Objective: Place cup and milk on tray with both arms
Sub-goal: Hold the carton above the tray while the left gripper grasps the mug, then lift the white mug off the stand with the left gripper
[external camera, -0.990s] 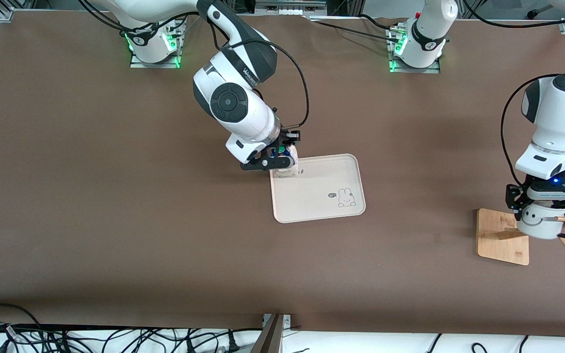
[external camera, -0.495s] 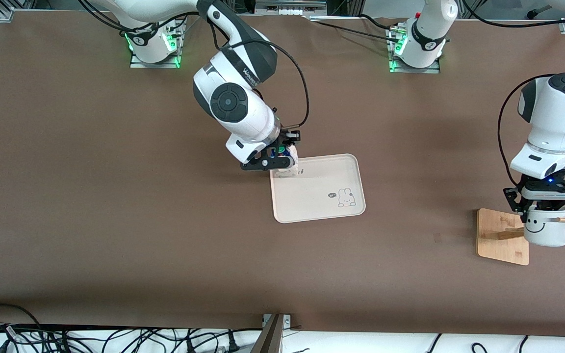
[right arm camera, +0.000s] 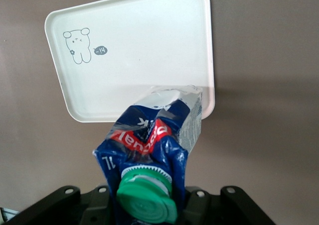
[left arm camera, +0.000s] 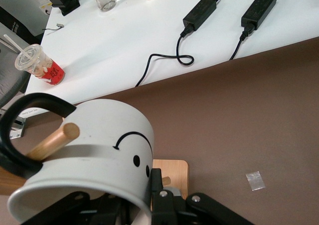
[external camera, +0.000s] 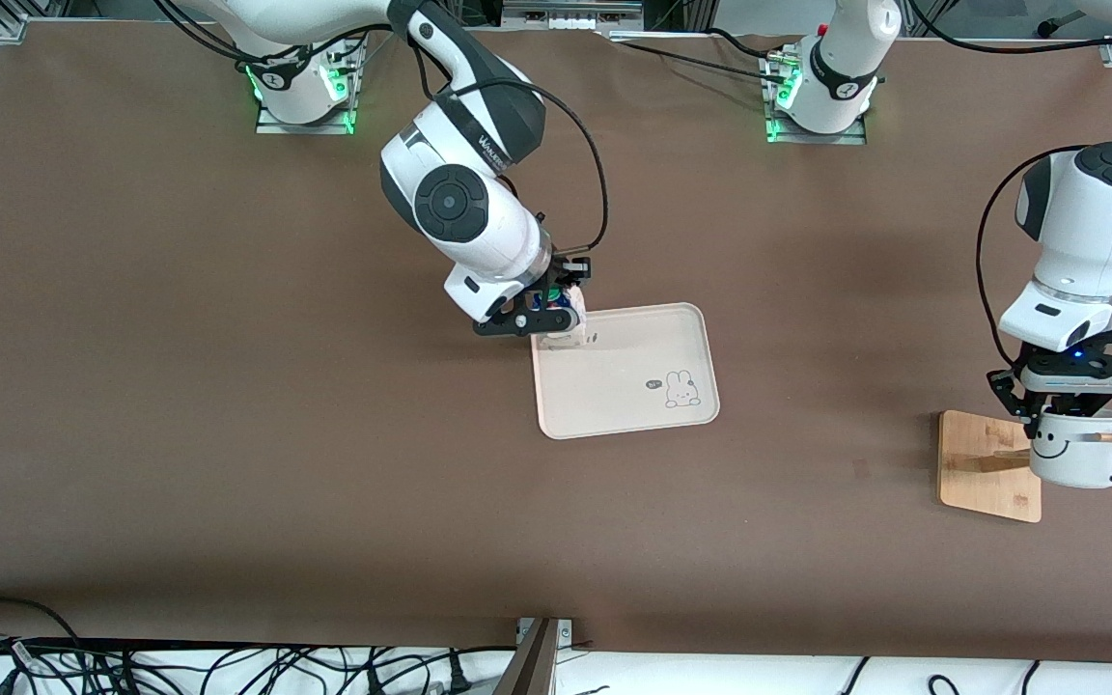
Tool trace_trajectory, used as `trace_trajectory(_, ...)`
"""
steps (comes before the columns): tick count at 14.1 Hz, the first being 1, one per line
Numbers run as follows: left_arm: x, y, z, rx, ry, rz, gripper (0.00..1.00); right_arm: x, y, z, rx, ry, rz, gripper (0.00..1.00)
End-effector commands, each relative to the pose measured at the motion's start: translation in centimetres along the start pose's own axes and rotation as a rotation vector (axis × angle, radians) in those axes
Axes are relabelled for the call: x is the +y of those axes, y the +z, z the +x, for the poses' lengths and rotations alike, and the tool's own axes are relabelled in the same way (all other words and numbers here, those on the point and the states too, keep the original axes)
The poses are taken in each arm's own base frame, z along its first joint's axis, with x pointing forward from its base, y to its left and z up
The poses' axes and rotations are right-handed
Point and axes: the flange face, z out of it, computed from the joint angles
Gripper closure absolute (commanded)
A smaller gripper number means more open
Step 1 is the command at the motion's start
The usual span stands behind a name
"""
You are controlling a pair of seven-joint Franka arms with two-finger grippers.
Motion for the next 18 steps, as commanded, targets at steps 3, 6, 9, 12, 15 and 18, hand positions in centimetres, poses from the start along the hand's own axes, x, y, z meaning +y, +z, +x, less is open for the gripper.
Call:
trace_trajectory(3,2.4,-1.2,1.6,0.039,0.043,-0.011,1.0,5.2,1.7,8.7,0.069,-0.263,-0.081,0.82)
trace_trajectory(6,4.1,-2.2,2.4,0.057,0.048,-0.03,1.0,5.3,1.7,8.8,0.069,-0.262,-0.081,0.82)
trace_trajectory(9,6.3,-3.1,3.2,0.073,0.06,-0.054,1.0,5.3,1.6,8.8,0.068,-0.261,-0.079,0.82)
trace_trajectory(12,8.5,-4.5,4.0,0.066,0.075,-0.071,1.0,5.4,1.6,8.4,0.04,-0.259,-0.092,0.82)
trace_trajectory(15,10.1,-5.3,4.4,0.057,0.066,-0.087,1.0,5.3,0.1,8.0,0.045,-0.253,-0.091,0.82)
trace_trajectory(18,13.1,-6.3,5.0,0.017,0.096,-0.104,1.0,6.3,-2.0,8.2,0.039,-0.233,-0.092,0.82)
